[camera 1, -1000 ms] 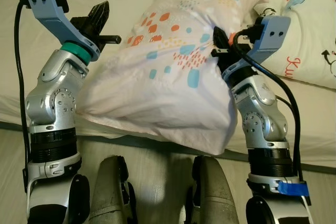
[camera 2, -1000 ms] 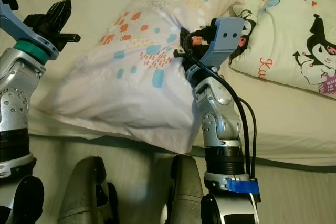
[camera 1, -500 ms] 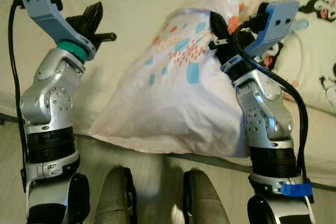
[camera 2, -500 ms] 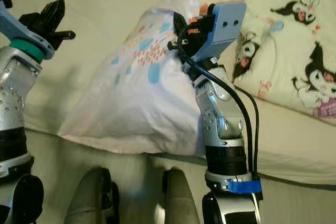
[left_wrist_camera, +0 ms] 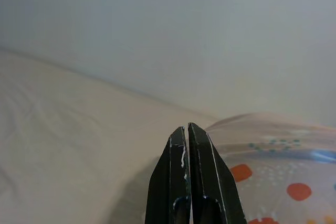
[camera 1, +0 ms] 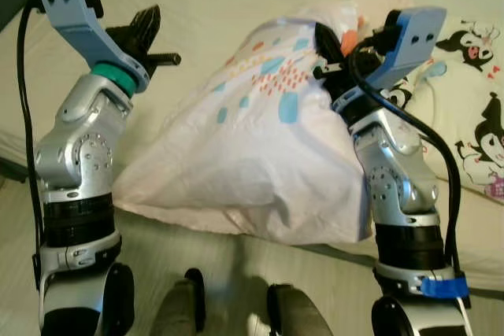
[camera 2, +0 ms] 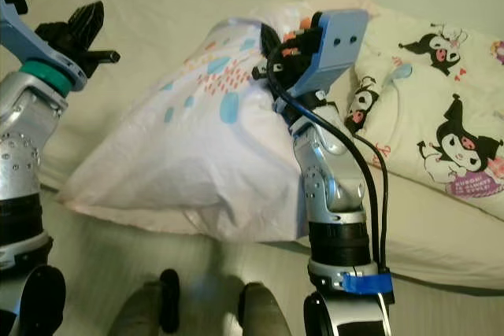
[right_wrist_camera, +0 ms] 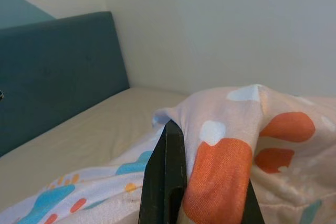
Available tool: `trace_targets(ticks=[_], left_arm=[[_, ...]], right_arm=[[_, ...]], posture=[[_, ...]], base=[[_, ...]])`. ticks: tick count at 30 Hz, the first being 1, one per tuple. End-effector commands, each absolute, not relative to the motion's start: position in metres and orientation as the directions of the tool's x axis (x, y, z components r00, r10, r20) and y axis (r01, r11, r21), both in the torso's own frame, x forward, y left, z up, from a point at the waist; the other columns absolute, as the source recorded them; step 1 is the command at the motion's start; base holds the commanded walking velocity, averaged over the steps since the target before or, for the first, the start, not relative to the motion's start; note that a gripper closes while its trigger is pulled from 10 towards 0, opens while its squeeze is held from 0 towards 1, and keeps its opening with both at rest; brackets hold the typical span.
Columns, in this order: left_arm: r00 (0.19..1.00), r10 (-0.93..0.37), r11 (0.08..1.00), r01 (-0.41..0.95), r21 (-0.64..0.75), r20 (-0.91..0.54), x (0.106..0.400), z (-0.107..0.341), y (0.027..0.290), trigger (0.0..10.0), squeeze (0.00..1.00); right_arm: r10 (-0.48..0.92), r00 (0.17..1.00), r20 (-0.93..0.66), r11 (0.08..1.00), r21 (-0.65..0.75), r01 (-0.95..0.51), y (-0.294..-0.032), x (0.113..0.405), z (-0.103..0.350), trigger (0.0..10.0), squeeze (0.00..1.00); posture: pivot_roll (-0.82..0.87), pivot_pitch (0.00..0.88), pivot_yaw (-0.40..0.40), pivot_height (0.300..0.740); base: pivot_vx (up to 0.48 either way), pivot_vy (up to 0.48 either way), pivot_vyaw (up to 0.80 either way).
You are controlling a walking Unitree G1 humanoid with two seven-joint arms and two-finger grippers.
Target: Clean up the room
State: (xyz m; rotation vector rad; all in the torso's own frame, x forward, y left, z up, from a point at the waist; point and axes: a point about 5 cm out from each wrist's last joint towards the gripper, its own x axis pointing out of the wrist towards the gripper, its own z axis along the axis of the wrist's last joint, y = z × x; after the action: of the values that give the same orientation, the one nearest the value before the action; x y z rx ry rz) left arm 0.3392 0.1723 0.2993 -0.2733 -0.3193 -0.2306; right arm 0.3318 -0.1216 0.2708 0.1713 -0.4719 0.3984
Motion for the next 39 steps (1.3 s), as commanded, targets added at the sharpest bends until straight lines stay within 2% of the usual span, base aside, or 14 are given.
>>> trace_targets(ticks=[1,12,24,39], left_arm=[[0.929,-0.183,0.94,0.261,-0.22,0.322,0.337,0.294,0.169,10.0,0.0],[0.932,-0.186,0.961,0.239,-0.14,0.311,0.336,0.292,0.163,10.0,0.0],[0.928,-0.174,0.979,0.2,-0.046,0.328,0.336,0.294,0.159,10.0,0.0],[0.922,-0.169,0.983,0.183,-0.009,0.349,0.337,0.297,0.156,10.0,0.0]], right_arm=[[0.314,0.767,0.559,0.912,0.045,-0.407,-0.126,0.323,0.285,10.0,0.0],[0.213,0.821,0.53,0.917,0.182,-0.355,-0.14,0.328,0.274,10.0,0.0],[0.206,0.825,0.526,0.92,0.184,-0.347,-0.139,0.328,0.271,10.0,0.0],[0.227,0.825,0.517,0.931,0.133,-0.34,-0.135,0.328,0.268,10.0,0.0]], posture=[[-0.06,0.146,-0.024,0.74],[-0.06,0.136,-0.018,0.74],[-0.06,0.141,-0.01,0.74],[-0.06,0.145,-0.008,0.74]], base=[[0.0,0.0,0.0],[0.0,0.0,0.0],[0.0,0.0,0.0],[0.427,0.0,0.0]])
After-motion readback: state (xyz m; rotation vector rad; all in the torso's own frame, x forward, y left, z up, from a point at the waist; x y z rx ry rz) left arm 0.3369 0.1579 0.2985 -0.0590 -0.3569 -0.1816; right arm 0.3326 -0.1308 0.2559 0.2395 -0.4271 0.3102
